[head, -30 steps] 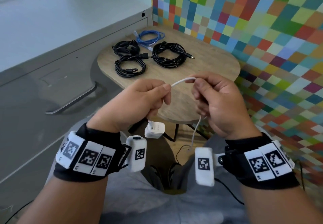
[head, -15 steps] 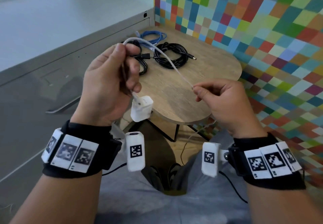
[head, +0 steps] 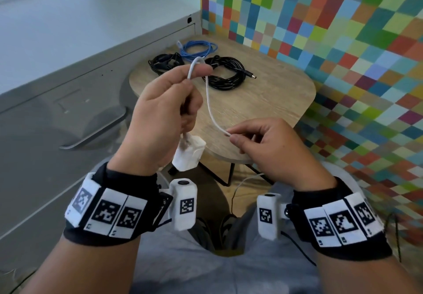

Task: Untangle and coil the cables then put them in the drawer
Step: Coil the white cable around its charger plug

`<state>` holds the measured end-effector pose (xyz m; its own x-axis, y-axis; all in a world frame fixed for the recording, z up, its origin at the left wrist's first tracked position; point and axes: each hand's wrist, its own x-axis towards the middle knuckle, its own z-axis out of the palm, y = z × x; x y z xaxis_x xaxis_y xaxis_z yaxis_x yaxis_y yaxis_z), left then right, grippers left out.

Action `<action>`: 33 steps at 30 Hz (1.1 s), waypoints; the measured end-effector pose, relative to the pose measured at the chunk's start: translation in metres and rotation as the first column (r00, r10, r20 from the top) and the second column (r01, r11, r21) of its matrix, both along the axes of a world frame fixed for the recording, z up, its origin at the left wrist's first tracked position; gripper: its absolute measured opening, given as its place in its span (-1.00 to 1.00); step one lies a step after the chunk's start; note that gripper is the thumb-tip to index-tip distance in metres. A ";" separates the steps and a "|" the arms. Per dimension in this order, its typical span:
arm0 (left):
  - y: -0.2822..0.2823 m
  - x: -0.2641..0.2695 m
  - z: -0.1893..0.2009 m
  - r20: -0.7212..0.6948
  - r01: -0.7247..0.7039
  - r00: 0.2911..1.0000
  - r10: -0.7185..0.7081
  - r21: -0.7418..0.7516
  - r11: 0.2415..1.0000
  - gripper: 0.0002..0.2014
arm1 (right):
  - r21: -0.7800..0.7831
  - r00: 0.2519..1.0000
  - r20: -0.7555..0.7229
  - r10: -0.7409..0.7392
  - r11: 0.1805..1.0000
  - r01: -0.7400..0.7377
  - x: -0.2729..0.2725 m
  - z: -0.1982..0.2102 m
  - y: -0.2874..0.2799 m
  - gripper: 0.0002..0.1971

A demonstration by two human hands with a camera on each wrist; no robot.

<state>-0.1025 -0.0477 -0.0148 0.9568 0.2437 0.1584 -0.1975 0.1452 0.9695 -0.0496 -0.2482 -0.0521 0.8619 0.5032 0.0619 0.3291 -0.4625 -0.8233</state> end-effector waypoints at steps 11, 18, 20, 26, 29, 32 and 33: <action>-0.020 0.001 -0.019 -0.101 0.124 0.992 -0.080 0.601 0.789 -0.82 | 0.176 0.980 0.197 0.016 0.983 -0.051 -0.015 0.007 0.009 -0.93; -0.017 0.005 -0.016 -0.229 0.249 0.967 -0.115 0.727 0.639 -0.62 | 0.187 0.954 0.300 -0.011 0.981 -0.047 -0.014 0.009 0.006 -0.93; -0.013 0.005 -0.016 -0.256 0.274 0.958 -0.131 0.675 0.685 -0.53 | 0.166 0.948 0.316 -0.016 0.985 -0.039 -0.012 0.010 0.004 -0.88; -0.002 0.002 -0.010 -0.278 0.366 0.921 -0.274 0.375 0.852 -0.62 | 0.189 0.972 0.236 -0.012 0.981 -0.034 -0.001 0.010 -0.006 -0.72; -0.002 0.003 -0.014 -0.275 0.350 0.925 -0.262 0.349 0.869 -0.57 | 0.214 0.975 0.222 -0.004 0.976 -0.045 -0.002 0.008 -0.003 -0.89; -0.002 0.004 -0.017 -0.211 0.362 0.928 -0.307 0.313 0.878 -0.51 | 0.277 0.973 0.218 -0.075 0.961 0.012 -0.001 0.011 -0.004 -0.96; -0.003 0.004 -0.017 -0.188 0.374 0.924 -0.332 0.276 0.885 -0.51 | 0.310 0.976 0.191 -0.102 0.950 0.039 0.000 0.011 -0.004 -0.95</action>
<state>-0.0988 -0.0502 -0.0323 0.9874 -0.1537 0.0368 -0.0558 -0.1214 0.9910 -0.0501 -0.2525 -0.0407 0.8478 0.3715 0.3784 0.4789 -0.2298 -0.8473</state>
